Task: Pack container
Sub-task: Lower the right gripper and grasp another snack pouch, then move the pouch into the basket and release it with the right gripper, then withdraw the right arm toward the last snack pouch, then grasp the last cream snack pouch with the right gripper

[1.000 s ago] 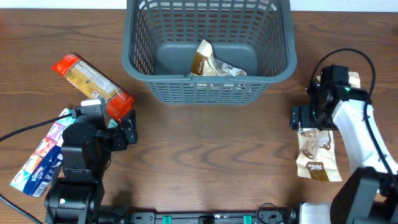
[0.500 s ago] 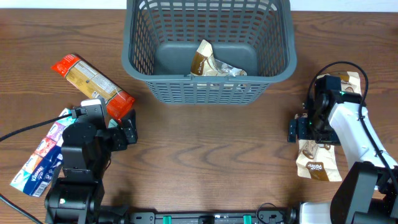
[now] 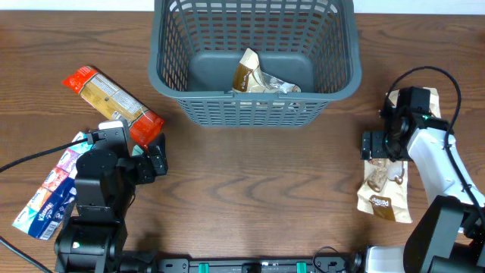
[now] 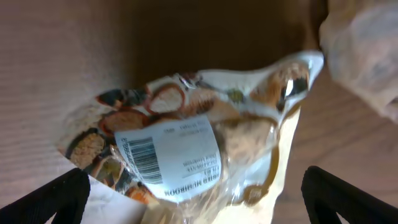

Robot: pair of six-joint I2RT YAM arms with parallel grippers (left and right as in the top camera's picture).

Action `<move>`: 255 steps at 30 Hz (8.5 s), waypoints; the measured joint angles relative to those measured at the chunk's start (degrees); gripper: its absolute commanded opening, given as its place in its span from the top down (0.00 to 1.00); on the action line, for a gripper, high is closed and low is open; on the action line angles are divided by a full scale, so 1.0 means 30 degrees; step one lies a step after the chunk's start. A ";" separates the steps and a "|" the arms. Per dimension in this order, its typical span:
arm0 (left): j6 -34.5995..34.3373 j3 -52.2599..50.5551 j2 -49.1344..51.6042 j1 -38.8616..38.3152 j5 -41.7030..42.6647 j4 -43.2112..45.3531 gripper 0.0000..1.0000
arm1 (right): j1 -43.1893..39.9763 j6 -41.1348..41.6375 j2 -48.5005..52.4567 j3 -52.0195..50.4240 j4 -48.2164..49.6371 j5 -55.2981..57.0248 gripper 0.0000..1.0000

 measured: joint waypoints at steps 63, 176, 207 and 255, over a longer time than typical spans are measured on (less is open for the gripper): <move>0.0000 0.0000 0.0000 0.0000 0.0000 -0.0007 0.01 | 0.0597 0.0393 -0.2696 -0.1086 0.5187 -0.0670 0.99; 0.0000 0.0000 0.0000 0.0000 0.0000 -0.1246 0.02 | 0.8174 -1.0724 0.2055 2.5427 -0.4932 -0.9435 0.35; 0.0000 0.0000 0.0000 0.0000 0.0000 -0.0743 0.01 | -0.6113 -0.5027 1.3165 2.5252 -1.5453 -0.4240 0.05; 0.0000 0.0000 0.0000 0.0000 -0.0517 0.0029 0.01 | -0.5129 -0.5632 1.5300 1.7901 -0.8051 -0.2397 0.94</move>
